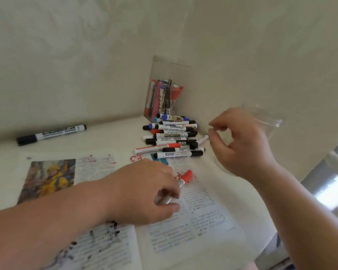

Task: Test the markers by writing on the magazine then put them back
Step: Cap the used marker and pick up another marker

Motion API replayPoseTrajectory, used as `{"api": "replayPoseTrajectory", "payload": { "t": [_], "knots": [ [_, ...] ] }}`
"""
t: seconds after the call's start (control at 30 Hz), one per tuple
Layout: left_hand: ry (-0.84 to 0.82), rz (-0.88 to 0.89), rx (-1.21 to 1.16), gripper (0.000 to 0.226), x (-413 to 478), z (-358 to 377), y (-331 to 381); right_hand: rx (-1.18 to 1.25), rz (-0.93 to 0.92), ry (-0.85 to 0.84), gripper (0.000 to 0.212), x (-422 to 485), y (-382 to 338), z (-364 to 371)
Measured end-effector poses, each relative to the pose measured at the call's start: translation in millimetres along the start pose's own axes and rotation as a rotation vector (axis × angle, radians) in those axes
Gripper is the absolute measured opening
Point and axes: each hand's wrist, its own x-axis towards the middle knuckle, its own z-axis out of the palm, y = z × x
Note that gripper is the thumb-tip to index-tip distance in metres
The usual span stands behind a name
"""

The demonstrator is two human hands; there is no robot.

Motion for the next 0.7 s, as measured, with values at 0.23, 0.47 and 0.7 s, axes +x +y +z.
{"api": "replayPoseTrajectory", "payload": {
  "t": [0.23,0.47,0.7],
  "knots": [
    [0.244,-0.352,-0.120,0.022,5,-6,-17,0.073,0.062,-0.872,0.031,24,-18,24],
    [0.775,-0.359,-1.004,0.043,10,-13,-31,0.162,0.090,-0.872,0.012,39,-26,63],
    [0.468,-0.333,-0.789,0.030,6,-2,-43,1.223,0.623,-0.459,0.010,9,-21,85]
  ]
}}
